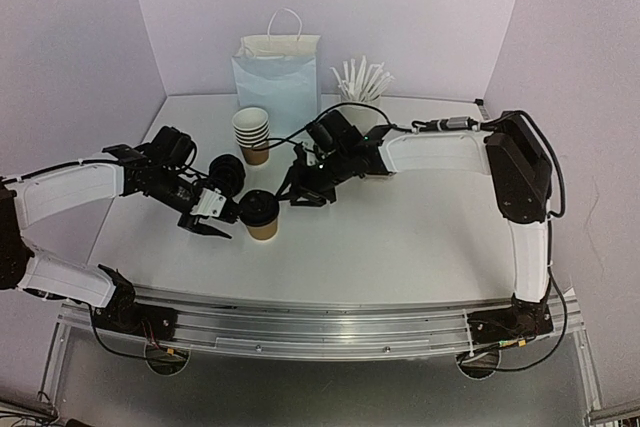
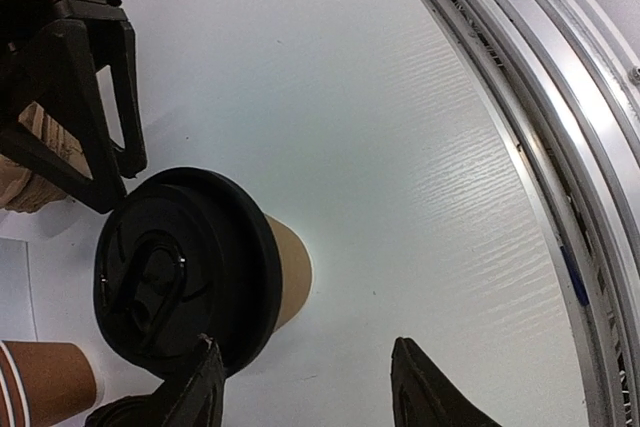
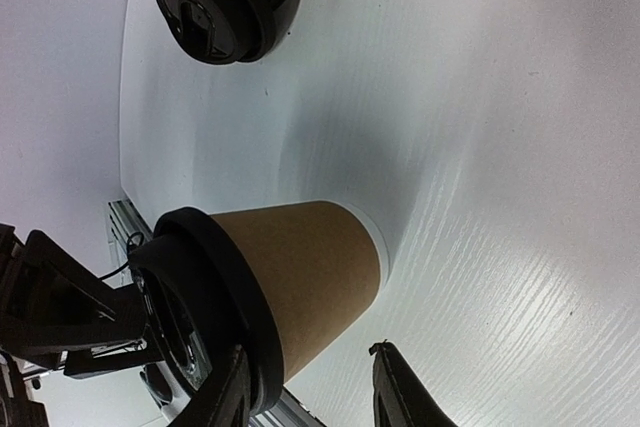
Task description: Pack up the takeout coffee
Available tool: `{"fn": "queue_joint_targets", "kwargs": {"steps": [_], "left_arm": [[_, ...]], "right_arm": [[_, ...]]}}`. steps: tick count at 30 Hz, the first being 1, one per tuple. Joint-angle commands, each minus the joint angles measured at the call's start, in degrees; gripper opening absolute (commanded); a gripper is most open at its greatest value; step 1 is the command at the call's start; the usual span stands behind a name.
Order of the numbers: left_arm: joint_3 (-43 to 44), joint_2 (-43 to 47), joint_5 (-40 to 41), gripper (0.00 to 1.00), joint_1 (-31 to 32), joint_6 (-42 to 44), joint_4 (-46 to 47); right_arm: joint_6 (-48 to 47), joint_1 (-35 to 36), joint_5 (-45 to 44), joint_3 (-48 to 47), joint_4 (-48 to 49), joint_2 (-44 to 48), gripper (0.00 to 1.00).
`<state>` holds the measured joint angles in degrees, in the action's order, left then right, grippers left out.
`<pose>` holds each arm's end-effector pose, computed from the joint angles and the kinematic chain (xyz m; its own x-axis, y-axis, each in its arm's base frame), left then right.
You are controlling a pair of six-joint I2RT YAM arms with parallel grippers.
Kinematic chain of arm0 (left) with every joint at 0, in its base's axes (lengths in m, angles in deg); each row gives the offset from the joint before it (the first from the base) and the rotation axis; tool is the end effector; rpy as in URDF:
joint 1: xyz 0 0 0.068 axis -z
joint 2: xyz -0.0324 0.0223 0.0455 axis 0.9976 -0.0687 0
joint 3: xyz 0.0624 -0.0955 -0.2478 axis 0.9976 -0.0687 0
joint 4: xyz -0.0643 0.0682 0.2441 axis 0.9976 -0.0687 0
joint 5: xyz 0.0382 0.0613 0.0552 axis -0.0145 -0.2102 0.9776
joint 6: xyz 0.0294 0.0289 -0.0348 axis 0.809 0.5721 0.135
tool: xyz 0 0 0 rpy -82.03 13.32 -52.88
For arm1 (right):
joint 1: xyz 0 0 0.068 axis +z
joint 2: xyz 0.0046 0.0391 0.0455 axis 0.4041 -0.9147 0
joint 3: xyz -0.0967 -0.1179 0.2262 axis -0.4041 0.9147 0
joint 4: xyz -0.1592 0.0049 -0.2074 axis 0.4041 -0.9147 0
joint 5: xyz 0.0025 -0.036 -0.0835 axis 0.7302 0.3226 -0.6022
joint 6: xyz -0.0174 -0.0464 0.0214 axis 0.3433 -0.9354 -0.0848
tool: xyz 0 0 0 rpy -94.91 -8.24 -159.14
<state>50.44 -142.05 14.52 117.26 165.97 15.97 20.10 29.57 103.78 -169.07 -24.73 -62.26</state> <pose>0.1839 -0.1356 0.2023 0.5012 0.6322 -0.5909 0.8653 -0.3593 0.3495 0.2722 0.3870 0.1857 -0.9545 -0.0946 -0.2828 -0.2713 0.6692 0.6917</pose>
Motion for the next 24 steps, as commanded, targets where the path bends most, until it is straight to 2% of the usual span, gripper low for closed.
{"fn": "queue_joint_targets", "kwargs": {"steps": [1, 4, 8, 11, 15, 24], "left_arm": [[4.57, 0.97, -1.11, 0.59, 0.12, -4.38, 0.48], [5.0, 0.69, -1.06, 0.64, -0.11, -7.85, 2.52], [6.86, -1.88, 0.2, 0.75, -1.23, -13.55, 4.54], [8.66, -4.53, 0.28, 0.82, -1.66, -14.32, 3.23], [8.65, -5.66, -1.1, 0.9, -1.67, -16.41, 6.21], [8.28, -9.13, -0.72, 0.9, -1.49, -15.95, 8.19]], "right_arm": [[-1.64, 0.02, -0.15, -2.5, -1.19, 3.89, 0.39], [-1.93, 0.02, 0.83, -2.88, -1.29, 4.18, 0.39], [-2.46, -0.04, 1.94, -0.53, -1.45, 5.71, 0.38], [-2.11, 0.35, 2.93, 2.36, -1.46, 6.35, 0.36], [-2.67, 1.68, 5.88, 1.46, -1.43, 4.82, 0.32], [-1.71, 1.8, 5.87, 1.51, -1.47, 2.46, 0.3]]}}
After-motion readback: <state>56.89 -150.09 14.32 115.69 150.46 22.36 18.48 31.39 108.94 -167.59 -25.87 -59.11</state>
